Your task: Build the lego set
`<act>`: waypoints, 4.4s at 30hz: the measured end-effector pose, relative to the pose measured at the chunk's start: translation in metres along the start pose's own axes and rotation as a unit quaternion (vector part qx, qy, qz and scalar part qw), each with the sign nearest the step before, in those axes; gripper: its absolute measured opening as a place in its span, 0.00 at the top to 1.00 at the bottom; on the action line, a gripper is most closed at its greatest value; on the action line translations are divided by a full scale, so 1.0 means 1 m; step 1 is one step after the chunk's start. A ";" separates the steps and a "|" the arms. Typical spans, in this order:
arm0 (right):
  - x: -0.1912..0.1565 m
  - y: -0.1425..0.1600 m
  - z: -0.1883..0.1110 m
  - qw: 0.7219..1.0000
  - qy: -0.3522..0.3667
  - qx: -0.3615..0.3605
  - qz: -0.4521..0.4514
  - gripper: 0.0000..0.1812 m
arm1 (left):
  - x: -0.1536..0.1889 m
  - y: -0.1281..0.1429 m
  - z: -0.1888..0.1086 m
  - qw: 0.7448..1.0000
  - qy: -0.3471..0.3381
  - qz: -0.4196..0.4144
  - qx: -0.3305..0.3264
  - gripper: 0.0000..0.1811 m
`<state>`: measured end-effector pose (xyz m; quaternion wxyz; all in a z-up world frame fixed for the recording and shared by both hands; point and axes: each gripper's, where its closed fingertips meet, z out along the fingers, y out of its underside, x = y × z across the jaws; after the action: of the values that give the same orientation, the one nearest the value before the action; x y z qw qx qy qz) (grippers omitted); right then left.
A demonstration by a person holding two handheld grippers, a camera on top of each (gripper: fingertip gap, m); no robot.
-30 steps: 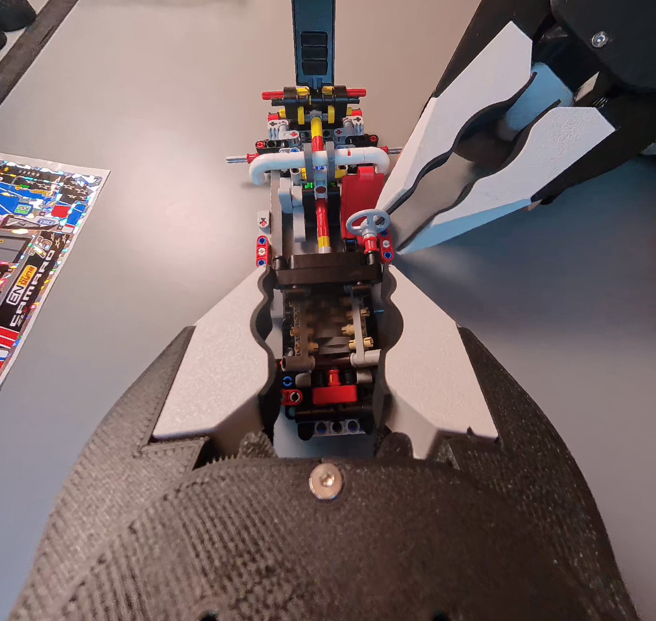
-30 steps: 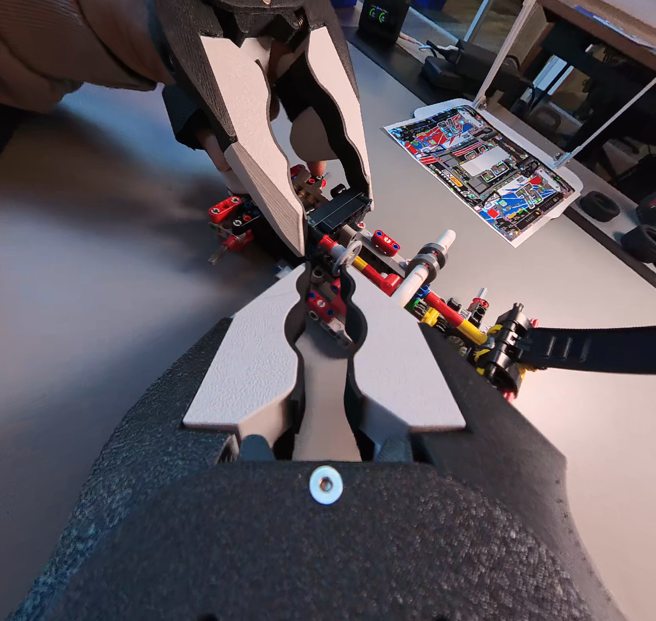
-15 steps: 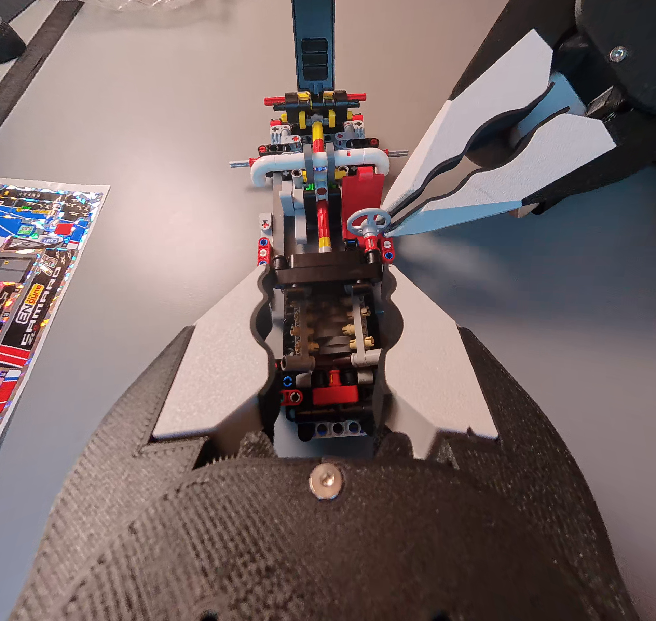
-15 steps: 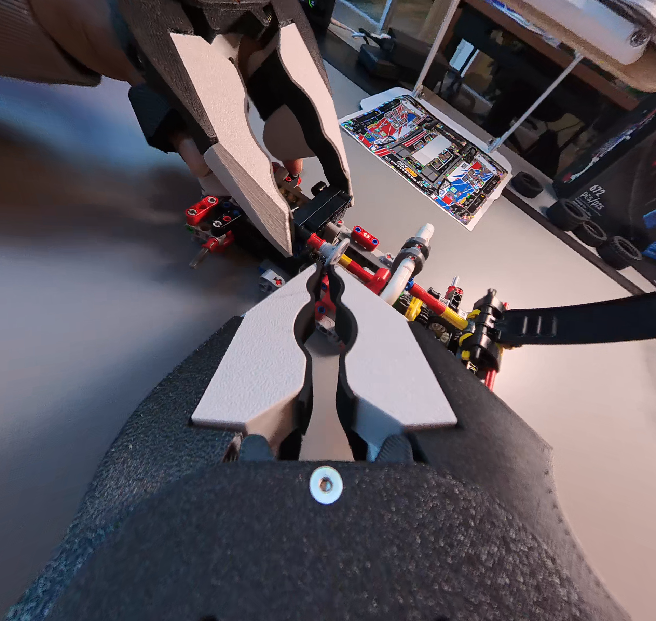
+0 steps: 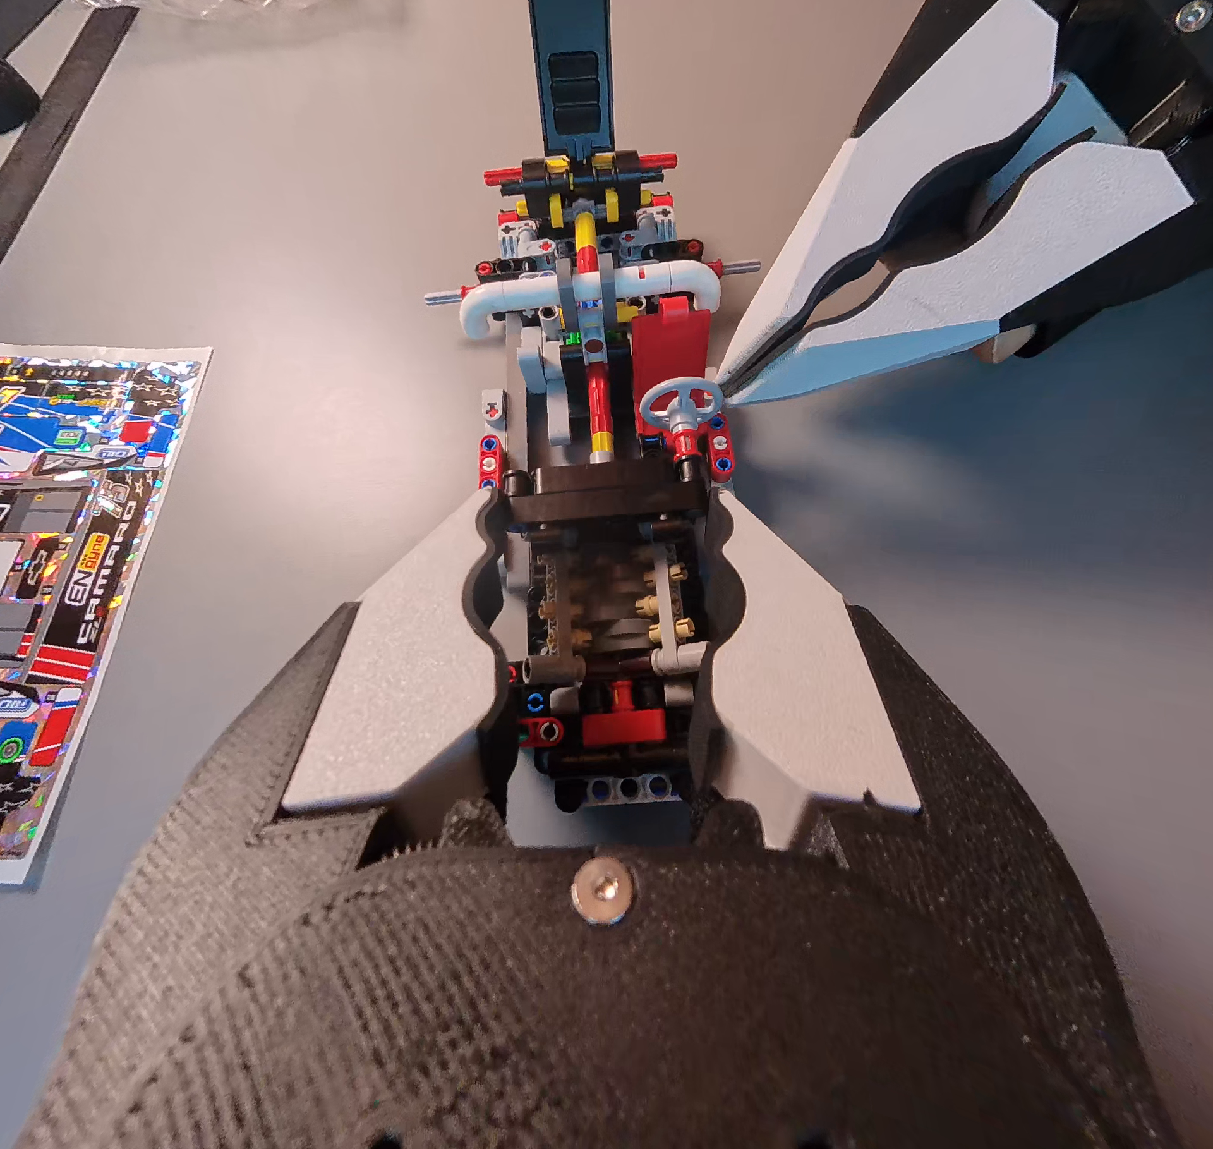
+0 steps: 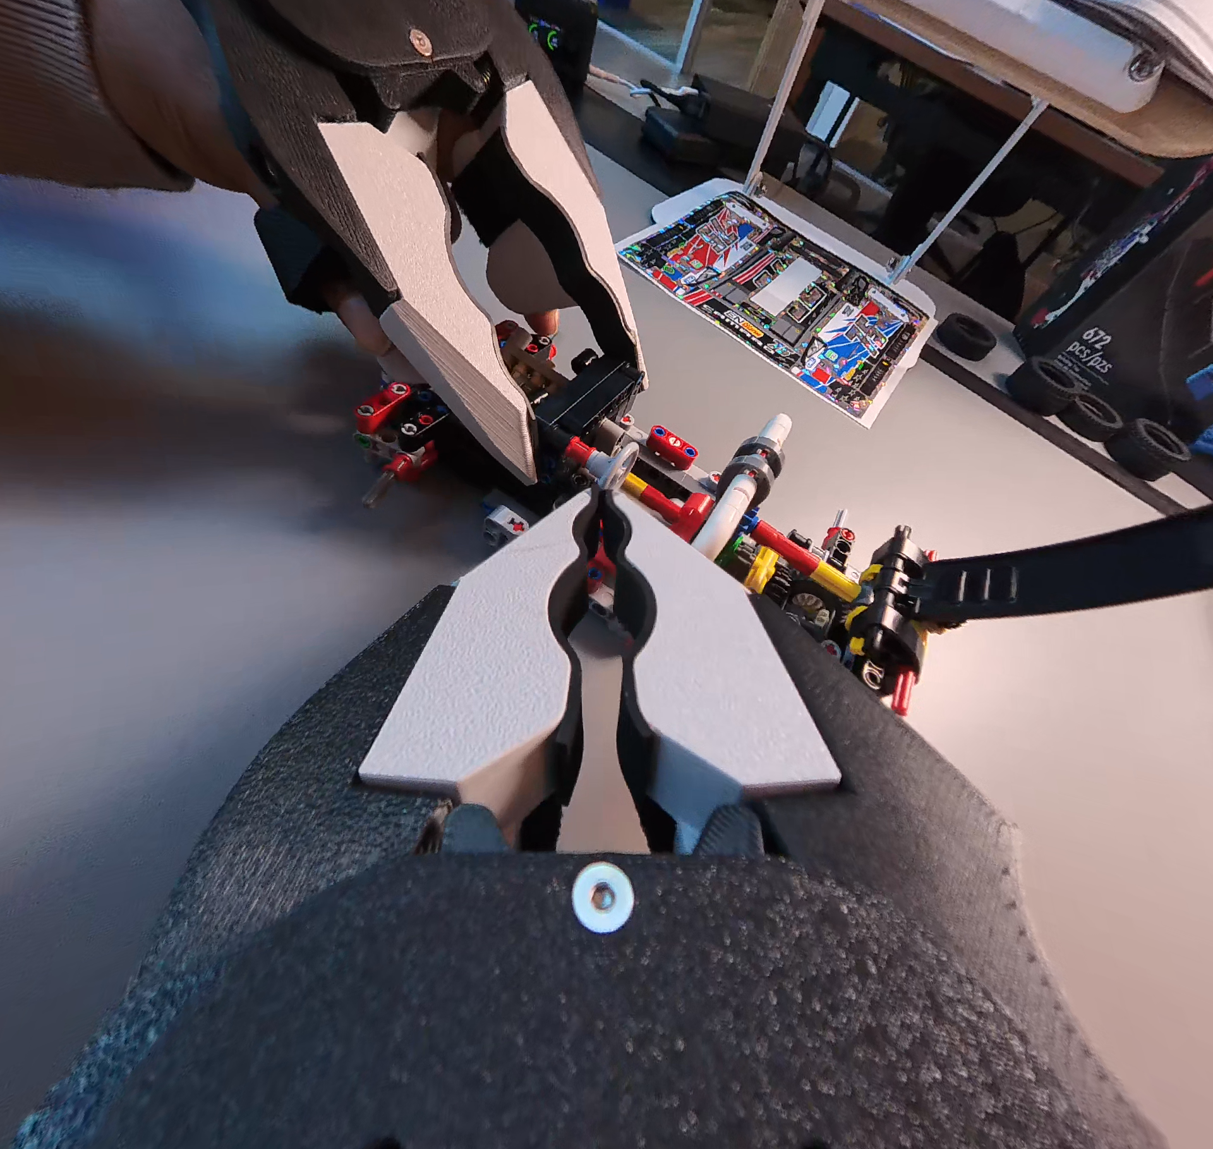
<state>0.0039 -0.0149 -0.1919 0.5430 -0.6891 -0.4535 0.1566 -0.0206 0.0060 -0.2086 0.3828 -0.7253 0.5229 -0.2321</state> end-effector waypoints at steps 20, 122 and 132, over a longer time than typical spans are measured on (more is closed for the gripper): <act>0.007 -0.005 0.004 0.996 -0.014 0.008 0.089 1.00 | -0.002 0.001 0.002 0.999 -0.039 -0.012 -0.027 0.67; 0.015 -0.006 -0.058 0.981 -0.055 0.002 0.185 0.73 | 0.050 -0.001 -0.082 0.876 -0.369 -0.284 0.126 0.65; 0.005 -0.003 -0.029 0.989 0.043 0.004 0.142 0.71 | 0.035 0.000 -0.031 0.857 -0.422 -0.278 0.099 0.58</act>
<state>0.0256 -0.0280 -0.1772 0.5370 -0.7504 -0.3268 0.2042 -0.0311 -0.0365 -0.1924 0.5561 -0.8272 0.0625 -0.0510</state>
